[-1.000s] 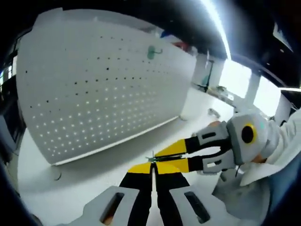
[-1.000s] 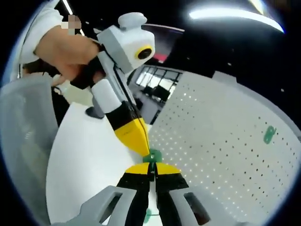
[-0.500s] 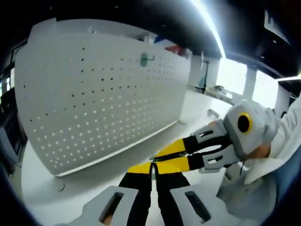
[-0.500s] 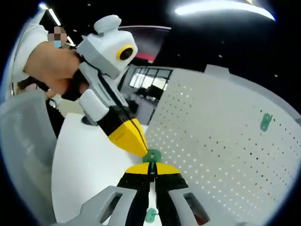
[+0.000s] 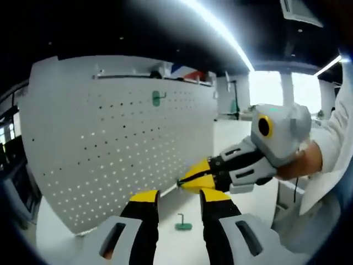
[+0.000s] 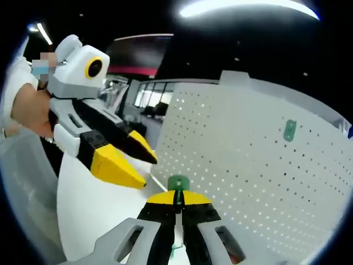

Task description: Insert the hook assembly into the mounting plate slot until the hook locks in place.

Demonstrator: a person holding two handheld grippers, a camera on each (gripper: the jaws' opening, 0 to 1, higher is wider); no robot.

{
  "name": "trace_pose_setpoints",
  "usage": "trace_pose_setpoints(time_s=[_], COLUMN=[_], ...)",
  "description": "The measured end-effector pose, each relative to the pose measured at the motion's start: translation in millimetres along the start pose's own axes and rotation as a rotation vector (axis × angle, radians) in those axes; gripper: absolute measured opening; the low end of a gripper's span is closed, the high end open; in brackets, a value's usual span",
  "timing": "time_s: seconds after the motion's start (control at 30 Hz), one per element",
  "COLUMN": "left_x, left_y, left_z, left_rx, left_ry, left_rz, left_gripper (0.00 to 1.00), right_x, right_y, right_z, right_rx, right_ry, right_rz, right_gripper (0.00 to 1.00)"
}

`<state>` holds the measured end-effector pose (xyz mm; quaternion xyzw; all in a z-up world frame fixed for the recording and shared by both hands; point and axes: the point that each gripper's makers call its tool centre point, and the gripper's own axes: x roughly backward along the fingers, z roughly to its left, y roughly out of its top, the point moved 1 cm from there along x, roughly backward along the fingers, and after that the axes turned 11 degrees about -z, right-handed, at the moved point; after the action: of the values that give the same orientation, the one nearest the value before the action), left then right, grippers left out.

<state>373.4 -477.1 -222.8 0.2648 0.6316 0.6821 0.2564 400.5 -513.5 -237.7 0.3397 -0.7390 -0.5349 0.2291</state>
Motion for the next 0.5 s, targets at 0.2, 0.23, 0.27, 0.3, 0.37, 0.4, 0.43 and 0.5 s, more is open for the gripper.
trace_pose_setpoints(time_s=[0.2,0.23,0.27,0.3,0.37,0.4,0.43,0.5], left_x=[1.8,2.4,3.1,3.5,5.9,7.0,8.2,10.6], left_y=[3.6,4.2,5.6,7.2,10.8,12.4,14.8,15.8], left_z=[-1.5,-1.8,-2.3,-4.1,-6.4,-7.7,-9.8,-12.5], left_rx=[0.028,0.032,0.040,0.049,0.065,0.068,0.075,0.085], left_ry=[-0.009,-0.010,-0.014,-0.025,-0.037,-0.044,-0.052,-0.059], left_rz=[-0.047,-0.052,-0.064,-0.075,-0.099,-0.110,-0.127,-0.139], left_gripper=[0.48,0.51,0.53,0.57,0.62,0.64,0.66,0.71], right_x=[4.8,5.7,6.3,8.2,10.3,11.1,11.8,13.9], right_y=[2.6,3.0,2.9,2.9,2.9,3.0,3.2,4.4], right_z=[-14.3,-16.6,-19.0,-21.8,-27.3,-29.9,-31.6,-36.8], right_rx=[0.004,0.003,-0.001,-0.013,-0.031,-0.029,-0.030,-0.027], right_ry=[-0.042,-0.049,-0.056,-0.060,-0.080,-0.089,-0.093,-0.113], right_rz=[0.007,0.008,0.010,0.012,0.016,0.017,0.017,0.016], right_gripper=[0.00,0.00,0.01,0.01,0.01,0.01,0.01,0.01])
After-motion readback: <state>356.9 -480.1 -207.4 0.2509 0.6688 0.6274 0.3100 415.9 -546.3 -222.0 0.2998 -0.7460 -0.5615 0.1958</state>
